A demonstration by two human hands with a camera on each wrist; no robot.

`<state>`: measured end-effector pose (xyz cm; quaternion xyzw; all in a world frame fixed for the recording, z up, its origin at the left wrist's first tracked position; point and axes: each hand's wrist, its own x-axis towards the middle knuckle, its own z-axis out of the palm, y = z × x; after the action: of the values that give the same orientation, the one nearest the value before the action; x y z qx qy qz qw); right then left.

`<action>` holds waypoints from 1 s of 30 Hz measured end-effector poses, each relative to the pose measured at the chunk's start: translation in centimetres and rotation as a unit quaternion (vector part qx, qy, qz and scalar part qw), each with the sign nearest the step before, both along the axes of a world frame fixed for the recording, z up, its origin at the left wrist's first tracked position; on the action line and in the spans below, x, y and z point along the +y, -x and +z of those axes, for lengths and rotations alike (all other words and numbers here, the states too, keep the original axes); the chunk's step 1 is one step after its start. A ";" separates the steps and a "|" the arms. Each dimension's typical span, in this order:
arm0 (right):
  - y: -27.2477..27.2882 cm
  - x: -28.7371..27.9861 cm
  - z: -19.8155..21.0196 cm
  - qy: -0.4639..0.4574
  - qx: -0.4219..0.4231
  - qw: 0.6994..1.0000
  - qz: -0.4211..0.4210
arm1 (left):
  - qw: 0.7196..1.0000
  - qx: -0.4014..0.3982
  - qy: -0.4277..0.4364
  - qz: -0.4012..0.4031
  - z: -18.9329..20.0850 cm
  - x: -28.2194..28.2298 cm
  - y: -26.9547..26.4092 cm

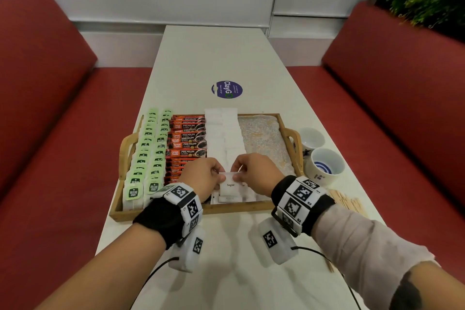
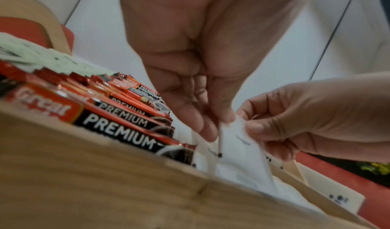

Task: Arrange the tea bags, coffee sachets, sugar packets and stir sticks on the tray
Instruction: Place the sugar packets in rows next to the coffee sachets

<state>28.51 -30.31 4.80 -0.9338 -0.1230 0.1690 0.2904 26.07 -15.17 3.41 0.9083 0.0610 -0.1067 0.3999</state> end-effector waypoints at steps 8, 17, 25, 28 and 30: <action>-0.2 0.3 -0.9 0.009 -0.004 1.000 -0.018 | 0.992 -0.005 -0.120 -0.037 -0.2 0.0 -0.6; 0.0 0.4 -1.7 0.041 -0.029 0.998 -0.038 | 0.979 -0.018 -0.190 -0.072 -0.4 0.0 -0.6; 0.2 -0.2 -1.0 0.008 -0.054 0.997 -0.059 | 0.982 -0.042 -0.176 -0.053 0.3 0.1 -0.2; 0.8 -1.0 -0.4 -0.016 -0.062 0.996 -0.067 | 0.986 -0.066 -0.151 -0.037 0.9 -0.3 0.4; 1.8 -1.6 0.1 -0.030 -0.069 0.995 -0.066 | 0.989 -0.083 -0.123 -0.029 1.2 -1.1 1.1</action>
<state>26.73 -31.91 4.87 -0.9400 -0.0863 0.0806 0.3200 24.93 -16.26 4.64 0.9576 0.0137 -0.0340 0.2857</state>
